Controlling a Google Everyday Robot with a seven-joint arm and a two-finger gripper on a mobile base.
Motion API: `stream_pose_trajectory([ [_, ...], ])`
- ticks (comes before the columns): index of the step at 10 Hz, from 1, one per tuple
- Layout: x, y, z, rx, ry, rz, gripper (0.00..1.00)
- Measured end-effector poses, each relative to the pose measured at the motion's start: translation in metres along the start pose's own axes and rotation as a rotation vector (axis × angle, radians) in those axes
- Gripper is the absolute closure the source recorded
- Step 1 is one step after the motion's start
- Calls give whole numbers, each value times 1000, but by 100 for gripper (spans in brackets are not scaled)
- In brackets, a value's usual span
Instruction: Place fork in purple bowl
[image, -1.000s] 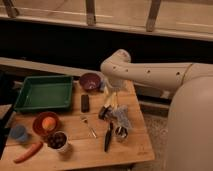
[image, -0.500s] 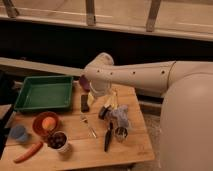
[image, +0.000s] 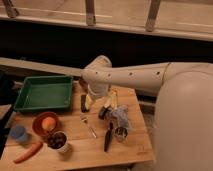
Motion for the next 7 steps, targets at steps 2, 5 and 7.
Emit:
stream_pose_trajectory([
  [2, -8, 29, 39, -33, 38, -73, 20],
  [5, -11, 44, 67, -68, 34, -118, 20],
  [7, -10, 42, 67, -68, 33, -116, 20],
])
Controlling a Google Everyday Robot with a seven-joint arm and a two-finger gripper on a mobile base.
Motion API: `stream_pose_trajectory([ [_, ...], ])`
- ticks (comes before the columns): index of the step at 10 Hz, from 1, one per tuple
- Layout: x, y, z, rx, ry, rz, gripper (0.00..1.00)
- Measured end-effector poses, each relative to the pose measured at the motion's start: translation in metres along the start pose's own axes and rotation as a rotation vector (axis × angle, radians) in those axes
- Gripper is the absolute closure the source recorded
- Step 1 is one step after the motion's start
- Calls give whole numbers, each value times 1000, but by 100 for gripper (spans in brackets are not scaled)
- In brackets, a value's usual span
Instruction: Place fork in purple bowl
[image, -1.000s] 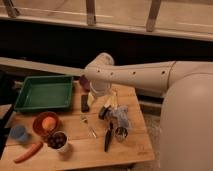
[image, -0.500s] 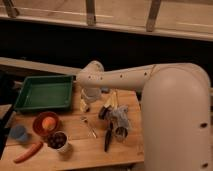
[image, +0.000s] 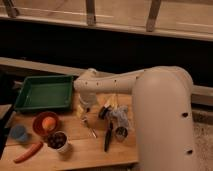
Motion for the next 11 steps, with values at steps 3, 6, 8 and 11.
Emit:
stream_pose_trajectory([
  [3, -1, 4, 5, -13, 6, -3, 20],
  [6, -16, 21, 22, -29, 15, -16, 20],
  [8, -12, 17, 27, -19, 33, 5, 20],
  [11, -7, 20, 36, 2, 64, 43, 20],
])
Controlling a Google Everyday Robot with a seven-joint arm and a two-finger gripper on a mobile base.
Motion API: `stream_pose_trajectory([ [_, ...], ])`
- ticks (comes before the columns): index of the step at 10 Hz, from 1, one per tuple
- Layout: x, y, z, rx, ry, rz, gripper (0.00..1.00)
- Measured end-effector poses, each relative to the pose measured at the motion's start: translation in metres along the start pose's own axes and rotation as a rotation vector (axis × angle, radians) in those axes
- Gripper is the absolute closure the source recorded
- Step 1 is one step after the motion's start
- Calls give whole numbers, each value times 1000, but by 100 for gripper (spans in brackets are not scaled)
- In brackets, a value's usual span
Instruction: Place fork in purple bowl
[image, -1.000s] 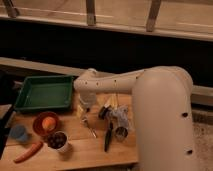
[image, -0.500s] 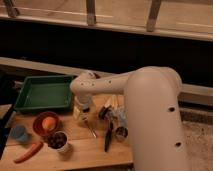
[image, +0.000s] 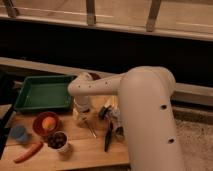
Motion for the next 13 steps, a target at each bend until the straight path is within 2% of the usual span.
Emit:
stream_pose_trajectory([
  [3, 2, -7, 11, 31, 24, 72, 20],
  [5, -3, -12, 15, 38, 18, 123, 20],
  [9, -12, -10, 22, 22, 16, 140, 22],
  [13, -12, -4, 29, -6, 32, 126, 60],
])
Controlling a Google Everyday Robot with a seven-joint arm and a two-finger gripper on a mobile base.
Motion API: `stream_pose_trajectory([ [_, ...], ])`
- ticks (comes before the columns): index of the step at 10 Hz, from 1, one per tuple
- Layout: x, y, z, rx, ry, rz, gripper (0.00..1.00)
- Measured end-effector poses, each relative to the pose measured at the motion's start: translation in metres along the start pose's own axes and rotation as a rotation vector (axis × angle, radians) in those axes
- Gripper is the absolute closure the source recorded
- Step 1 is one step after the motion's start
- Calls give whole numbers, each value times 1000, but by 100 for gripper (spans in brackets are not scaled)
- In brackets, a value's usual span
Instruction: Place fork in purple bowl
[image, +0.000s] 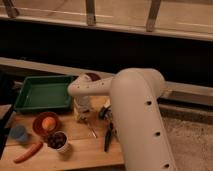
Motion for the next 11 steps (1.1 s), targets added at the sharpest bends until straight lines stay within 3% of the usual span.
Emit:
stream_pose_trajectory([
  [4, 1, 1, -9, 0, 4, -2, 98],
  [11, 0, 3, -5, -3, -19, -14, 100],
])
